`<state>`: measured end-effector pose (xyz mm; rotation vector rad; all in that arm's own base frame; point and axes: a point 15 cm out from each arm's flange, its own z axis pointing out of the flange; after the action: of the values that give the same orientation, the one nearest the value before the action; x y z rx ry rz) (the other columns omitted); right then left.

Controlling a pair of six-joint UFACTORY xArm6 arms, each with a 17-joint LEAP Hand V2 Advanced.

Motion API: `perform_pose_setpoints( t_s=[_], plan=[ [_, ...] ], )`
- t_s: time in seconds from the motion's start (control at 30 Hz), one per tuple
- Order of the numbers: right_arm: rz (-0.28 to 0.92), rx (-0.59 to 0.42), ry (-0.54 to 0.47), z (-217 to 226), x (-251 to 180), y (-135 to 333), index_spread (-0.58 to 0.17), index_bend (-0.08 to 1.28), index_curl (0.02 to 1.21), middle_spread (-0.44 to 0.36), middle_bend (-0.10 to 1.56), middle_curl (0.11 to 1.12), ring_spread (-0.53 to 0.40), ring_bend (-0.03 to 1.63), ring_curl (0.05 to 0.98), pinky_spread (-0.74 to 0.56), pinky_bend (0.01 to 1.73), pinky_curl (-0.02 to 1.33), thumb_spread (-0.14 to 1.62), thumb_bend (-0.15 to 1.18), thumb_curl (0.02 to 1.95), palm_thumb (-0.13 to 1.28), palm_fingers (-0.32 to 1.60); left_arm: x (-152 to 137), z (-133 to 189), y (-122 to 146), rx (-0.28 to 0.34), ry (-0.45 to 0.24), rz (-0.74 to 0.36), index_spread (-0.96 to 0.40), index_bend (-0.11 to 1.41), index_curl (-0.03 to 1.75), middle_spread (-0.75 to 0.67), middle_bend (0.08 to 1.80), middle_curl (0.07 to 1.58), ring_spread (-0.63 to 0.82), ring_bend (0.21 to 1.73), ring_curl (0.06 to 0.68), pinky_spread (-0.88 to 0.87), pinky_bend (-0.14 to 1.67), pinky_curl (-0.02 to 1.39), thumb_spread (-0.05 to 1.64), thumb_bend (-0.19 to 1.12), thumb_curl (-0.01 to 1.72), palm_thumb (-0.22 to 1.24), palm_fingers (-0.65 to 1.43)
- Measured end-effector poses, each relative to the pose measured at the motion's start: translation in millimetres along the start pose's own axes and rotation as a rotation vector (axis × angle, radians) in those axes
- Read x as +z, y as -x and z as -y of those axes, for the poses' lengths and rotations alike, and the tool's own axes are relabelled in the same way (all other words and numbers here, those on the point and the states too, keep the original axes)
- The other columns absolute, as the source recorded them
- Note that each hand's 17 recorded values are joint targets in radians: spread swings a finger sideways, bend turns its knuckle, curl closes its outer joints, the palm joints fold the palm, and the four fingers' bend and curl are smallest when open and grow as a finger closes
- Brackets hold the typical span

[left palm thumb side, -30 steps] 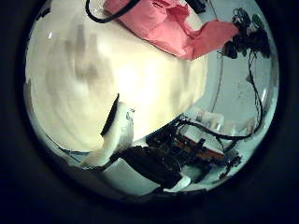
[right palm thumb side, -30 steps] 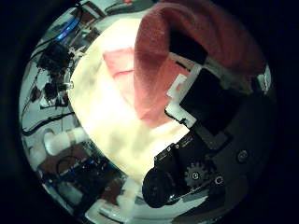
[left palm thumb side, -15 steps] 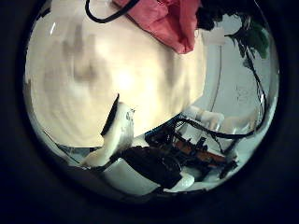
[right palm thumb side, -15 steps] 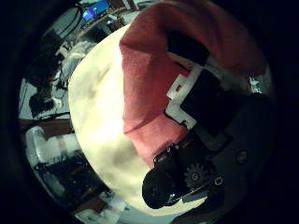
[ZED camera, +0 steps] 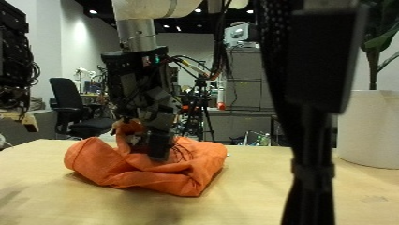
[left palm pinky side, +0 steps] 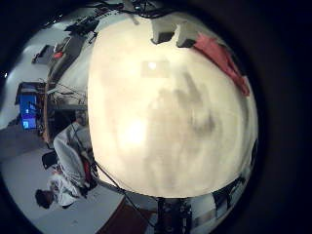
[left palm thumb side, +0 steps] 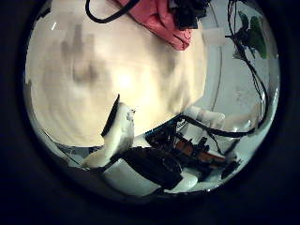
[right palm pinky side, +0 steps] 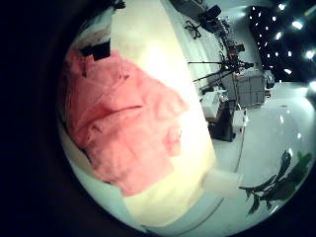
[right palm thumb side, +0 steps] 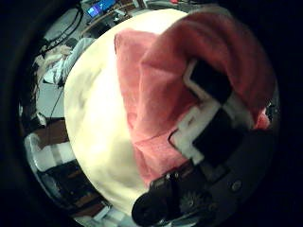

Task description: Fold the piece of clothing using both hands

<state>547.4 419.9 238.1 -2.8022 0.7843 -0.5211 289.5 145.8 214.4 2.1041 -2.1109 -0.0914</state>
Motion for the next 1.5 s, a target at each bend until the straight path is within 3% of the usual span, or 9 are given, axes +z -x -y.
perform_pose_setpoints(
  t_s=[0.1,0.2,0.27,0.5,0.63,0.73,0.97,1.17,1.5],
  plan=[
    [-0.009,0.06,-0.044,-4,-25,-36,-0.387,0.5,0.67,-0.254,0.81,0.59,-0.34,1.09,0.481,-0.45,1.03,0.51,1.39,0.03,0.49,1.02,0.31,1,0,-2,0.003,0.002,0.0,0.09,0.16,0.3,0.21,0.19,0.31,0.47,0.48,0.223,0.46,0.3,0.32,1.29,-0.01,0.29,0.48,0.0],
    [-0.016,0.078,-0.043,-10,-37,-51,-0.382,0.3,0.6,-0.208,0.74,0.55,-0.292,1.07,0.478,-0.31,1.03,0.51,1.38,0.01,0.5,1.02,0.08,0,5,-3,0.01,-0.007,0.005,0.08,0.16,0.3,0.2,0.19,0.32,0.47,0.48,0.223,0.46,0.3,0.32,1.29,-0.01,0.29,0.48,0.0],
    [-0.022,0.106,-0.033,-20,-49,-67,-0.394,0.2,0.53,-0.167,0.66,0.52,-0.252,1.03,0.451,-0.22,1.05,0.5,1.37,-0.01,0.5,0.98,0.02,-2,7,-6,0.014,-0.013,0.007,0.08,0.16,0.3,0.2,0.19,0.32,0.47,0.48,0.222,0.46,0.29,0.32,1.29,-0.01,0.29,0.48,0.0],
    [0.099,0.21,-0.047,-42,-98,-86,-0.448,0.16,0.42,-0.09,0.46,0.42,-0.083,0.87,0.376,0.12,1.04,0.45,1.3,-0.04,0.49,0.79,-0.04,-10,15,-12,0.026,-0.027,0.01,0.08,0.17,0.31,0.18,0.19,0.32,0.47,0.47,0.22,0.46,0.29,0.32,1.28,-0.01,0.29,0.48,0.01],
    [0.166,0.258,-0.051,-58,-126,-94,-0.452,0.16,0.38,-0.058,0.42,0.4,-0.013,0.83,0.346,0.26,1.0,0.42,1.28,-0.02,0.49,0.75,-0.01,-11,23,-32,0.06,-0.026,0.018,0.09,0.17,0.31,0.18,0.19,0.32,0.47,0.47,0.221,0.46,0.28,0.32,1.28,-0.01,0.3,0.48,0.01],
    [0.167,0.307,-0.039,-82,-158,-114,-0.449,0.19,0.37,-0.037,0.42,0.39,0.031,0.79,0.324,0.33,0.94,0.39,1.25,-0.01,0.49,0.76,0.02,-20,24,-28,0.055,-0.041,0.027,0.09,0.16,0.31,0.18,0.2,0.32,0.47,0.47,0.219,0.46,0.28,0.32,1.28,-0.01,0.3,0.48,0.02],
    [0.233,0.358,0.14,-152,-206,-101,-0.409,0.2,0.37,0.026,0.36,0.36,0.166,0.59,0.256,0.4,0.72,0.3,1.21,-0.03,0.48,0.74,-0.05,-38,22,-56,0.081,-0.023,0.027,0.09,0.18,0.31,0.19,0.19,0.32,0.47,0.45,0.215,0.46,0.27,0.32,1.27,-0.02,0.3,0.46,0.04],
    [0.283,0.512,0.353,-255,-274,-89,-0.378,0.17,0.36,0.08,0.26,0.33,0.225,0.44,0.213,0.39,0.57,0.26,1.26,-0.04,0.43,0.6,-0.07,-65,0,-108,0.105,0.037,0.02,0.09,0.17,0.32,0.2,0.18,0.32,0.47,0.45,0.216,0.46,0.26,0.32,1.26,-0.02,0.3,0.43,0.04],
    [0.321,0.694,0.497,-376,-278,-53,-0.358,0.16,0.31,0.096,0.19,0.32,0.25,0.34,0.199,0.36,0.46,0.25,1.33,-0.02,0.34,0.49,-0.03,-78,-2,-177,0.195,0.046,0.052,0.1,0.18,0.33,0.24,0.18,0.31,0.47,0.45,0.22,0.46,0.26,0.32,1.25,-0.02,0.29,0.41,0.04]
  ],
)
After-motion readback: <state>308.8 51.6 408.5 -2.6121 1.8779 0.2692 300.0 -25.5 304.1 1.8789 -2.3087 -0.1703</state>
